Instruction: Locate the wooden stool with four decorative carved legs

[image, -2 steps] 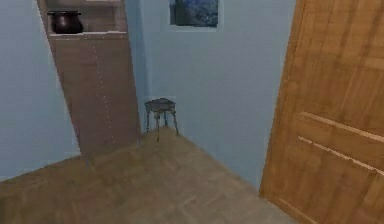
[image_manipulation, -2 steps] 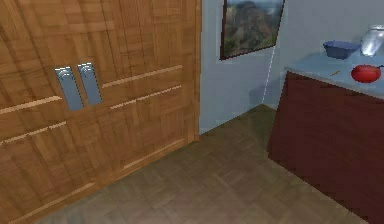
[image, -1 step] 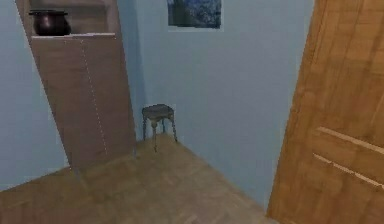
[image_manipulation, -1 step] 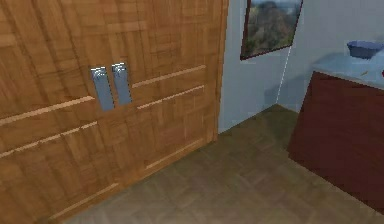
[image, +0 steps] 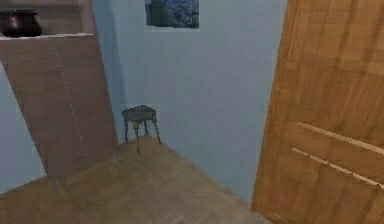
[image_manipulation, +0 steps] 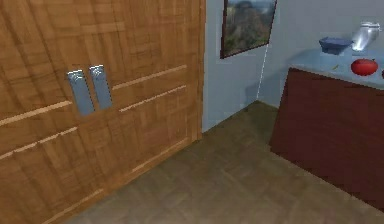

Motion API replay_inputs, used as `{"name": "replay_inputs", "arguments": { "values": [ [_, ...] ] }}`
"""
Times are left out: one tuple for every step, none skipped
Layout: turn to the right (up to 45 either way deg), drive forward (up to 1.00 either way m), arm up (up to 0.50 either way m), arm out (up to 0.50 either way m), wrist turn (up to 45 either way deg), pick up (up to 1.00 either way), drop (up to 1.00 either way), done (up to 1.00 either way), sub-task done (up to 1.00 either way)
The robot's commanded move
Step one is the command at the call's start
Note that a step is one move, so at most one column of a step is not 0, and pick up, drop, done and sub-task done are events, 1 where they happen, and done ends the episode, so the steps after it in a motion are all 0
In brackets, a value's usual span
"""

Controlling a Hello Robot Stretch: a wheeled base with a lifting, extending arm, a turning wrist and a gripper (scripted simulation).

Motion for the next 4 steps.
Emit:
{"name": "replay_inputs", "arguments": {
  "values": [
    [0.0,0.25,0.0,0.0,0.0,0.0,0.0,0.0,0.0],
    [-30.0,0.0,0.0,0.0,0.0,0.0,0.0,0.0,0.0],
    [0.0,0.95,0.0,0.0,0.0,0.0,0.0,0.0,0.0],
    [21.0,0.0,0.0,0.0,0.0,0.0,0.0,0.0,0.0]
  ]
}}
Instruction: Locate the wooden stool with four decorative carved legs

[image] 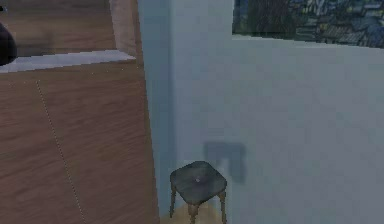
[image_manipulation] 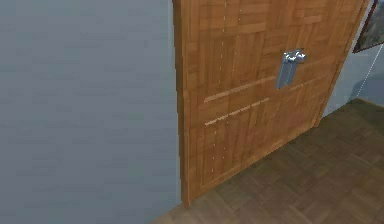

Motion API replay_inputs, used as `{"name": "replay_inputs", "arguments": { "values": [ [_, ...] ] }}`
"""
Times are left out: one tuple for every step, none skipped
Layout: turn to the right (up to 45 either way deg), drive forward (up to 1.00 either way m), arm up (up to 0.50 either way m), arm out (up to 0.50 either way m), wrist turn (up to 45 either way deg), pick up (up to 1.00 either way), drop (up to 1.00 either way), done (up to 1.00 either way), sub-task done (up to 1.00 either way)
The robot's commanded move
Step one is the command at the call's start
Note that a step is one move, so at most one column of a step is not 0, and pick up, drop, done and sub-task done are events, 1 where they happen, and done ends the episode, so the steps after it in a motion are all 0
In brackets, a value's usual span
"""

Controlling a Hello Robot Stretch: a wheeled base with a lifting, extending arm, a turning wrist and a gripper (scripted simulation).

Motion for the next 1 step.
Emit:
{"name": "replay_inputs", "arguments": {
  "values": [
    [0.0,0.0,0.0,0.0,0.0,0.0,0.0,1.0,0.0]
  ]
}}
